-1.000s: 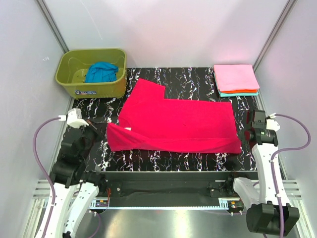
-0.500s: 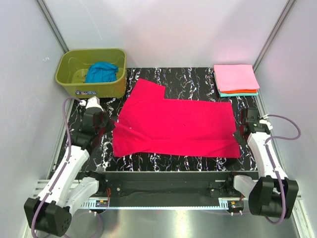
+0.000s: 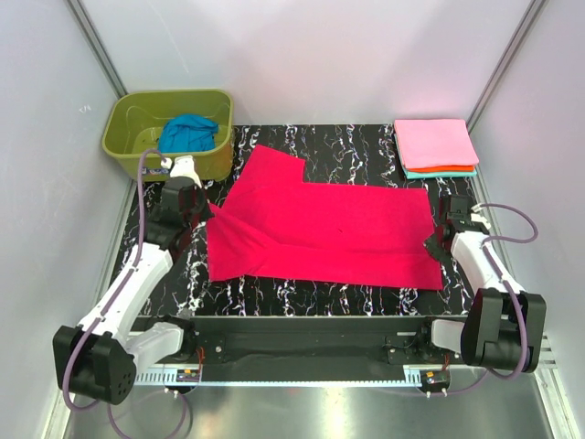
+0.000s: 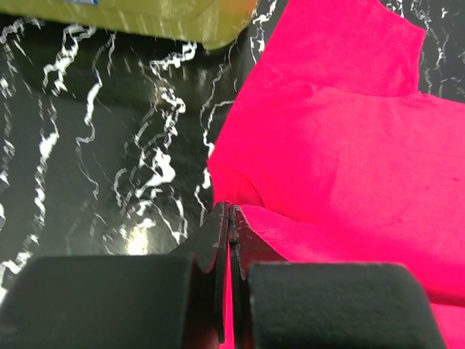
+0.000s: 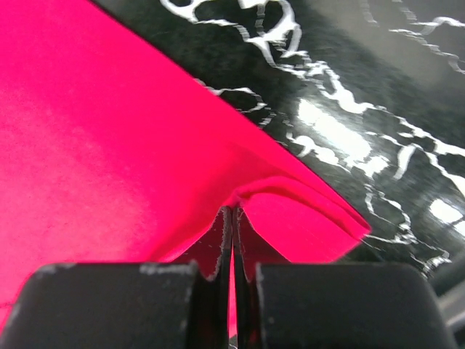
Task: Fold and stack the t-shirts
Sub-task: Fold the tshirt
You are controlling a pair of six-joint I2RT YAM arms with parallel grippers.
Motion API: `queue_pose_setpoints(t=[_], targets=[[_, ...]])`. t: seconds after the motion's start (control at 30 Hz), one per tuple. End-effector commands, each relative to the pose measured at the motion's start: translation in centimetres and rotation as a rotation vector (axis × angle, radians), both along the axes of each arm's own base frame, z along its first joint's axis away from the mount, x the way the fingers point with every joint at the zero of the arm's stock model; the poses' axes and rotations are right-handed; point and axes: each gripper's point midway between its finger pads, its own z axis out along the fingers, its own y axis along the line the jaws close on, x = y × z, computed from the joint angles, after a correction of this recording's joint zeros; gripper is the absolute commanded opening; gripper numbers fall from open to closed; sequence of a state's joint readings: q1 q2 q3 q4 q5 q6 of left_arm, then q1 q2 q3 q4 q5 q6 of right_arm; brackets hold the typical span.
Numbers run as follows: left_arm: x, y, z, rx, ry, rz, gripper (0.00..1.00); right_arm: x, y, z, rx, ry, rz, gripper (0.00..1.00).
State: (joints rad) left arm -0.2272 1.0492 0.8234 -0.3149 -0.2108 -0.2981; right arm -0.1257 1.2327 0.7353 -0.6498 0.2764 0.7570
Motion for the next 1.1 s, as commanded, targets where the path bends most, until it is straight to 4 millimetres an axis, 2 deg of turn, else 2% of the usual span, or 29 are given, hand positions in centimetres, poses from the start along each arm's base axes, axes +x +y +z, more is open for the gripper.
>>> queue_pose_setpoints(t=[0.0,0.27,0.5,0.9,1.07], targets=[[2.7,0.0,4.6,0.052,-0.148,-0.033,0.00,1.9,0.3,0.1,0.012,-0.055,0.060,0.00],[4.3,-2.4,5.4,0.080,-0.196,-0.202,0.00,1.9,0.0,0.0,-0.005,-0.058,0.054,0.00],[4.8,-1.8,4.0,0.214,-0.155,-0.258,0.00,2.4,0.3,0.7,0.003,-0.121,0.072,0.00],[4.7,-1.0,1.3,0.306,-0.040,-0.289,0.00,2.2,0.0,-1.9,0.026,-0.032,0.038,0.00],[4.9,-0.8,0.5,0.322,-0.001,-0.289,0.00,1.8,-0.5,-1.9,0.014,-0.028,-0.004,0.00]])
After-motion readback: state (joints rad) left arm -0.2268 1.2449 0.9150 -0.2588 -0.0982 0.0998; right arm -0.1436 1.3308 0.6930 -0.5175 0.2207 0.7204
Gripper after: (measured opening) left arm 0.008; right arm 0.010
